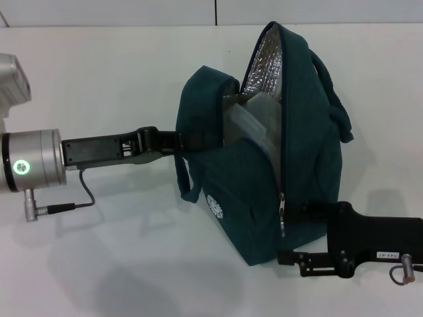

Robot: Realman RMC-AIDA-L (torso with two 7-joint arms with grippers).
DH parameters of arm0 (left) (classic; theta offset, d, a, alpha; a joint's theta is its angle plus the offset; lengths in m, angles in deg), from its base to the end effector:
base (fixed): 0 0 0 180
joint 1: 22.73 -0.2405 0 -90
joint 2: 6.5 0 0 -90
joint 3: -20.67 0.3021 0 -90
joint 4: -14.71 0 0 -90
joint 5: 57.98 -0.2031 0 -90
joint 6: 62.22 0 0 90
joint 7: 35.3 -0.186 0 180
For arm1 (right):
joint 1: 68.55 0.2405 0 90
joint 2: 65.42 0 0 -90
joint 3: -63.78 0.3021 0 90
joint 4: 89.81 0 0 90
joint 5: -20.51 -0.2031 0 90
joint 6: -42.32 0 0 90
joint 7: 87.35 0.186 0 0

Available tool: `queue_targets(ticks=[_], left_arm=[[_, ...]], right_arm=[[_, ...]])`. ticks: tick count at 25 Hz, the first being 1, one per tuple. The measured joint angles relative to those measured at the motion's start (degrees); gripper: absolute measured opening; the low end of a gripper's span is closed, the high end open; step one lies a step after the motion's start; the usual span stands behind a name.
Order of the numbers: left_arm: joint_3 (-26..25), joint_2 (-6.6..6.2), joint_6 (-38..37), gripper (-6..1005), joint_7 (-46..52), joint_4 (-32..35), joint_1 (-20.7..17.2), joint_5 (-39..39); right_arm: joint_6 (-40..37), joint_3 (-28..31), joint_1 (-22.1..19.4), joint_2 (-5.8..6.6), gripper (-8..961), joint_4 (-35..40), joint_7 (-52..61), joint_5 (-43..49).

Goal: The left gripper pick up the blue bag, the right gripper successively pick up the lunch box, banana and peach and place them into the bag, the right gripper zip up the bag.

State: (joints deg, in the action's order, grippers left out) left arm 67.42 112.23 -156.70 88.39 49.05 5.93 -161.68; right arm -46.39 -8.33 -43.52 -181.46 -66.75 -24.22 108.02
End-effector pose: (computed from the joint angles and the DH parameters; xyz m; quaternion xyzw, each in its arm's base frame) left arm -0.2525 0.3369 -0.0644 0.7745 0.5458 0.3151 0.0554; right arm 0.2793 0.2865 -0.1088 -0.9453 0.1661 0.2794 0.0290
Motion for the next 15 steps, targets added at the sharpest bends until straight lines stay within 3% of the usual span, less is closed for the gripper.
queue_targets(ticks=[15], left_arm=[[0.00,-0.09,0.00,44,-0.11,-0.12,-0.37,0.00]], right_arm=[[0.74,-0.61,-0.26,0.01,746,-0.07,-0.19,-0.60]])
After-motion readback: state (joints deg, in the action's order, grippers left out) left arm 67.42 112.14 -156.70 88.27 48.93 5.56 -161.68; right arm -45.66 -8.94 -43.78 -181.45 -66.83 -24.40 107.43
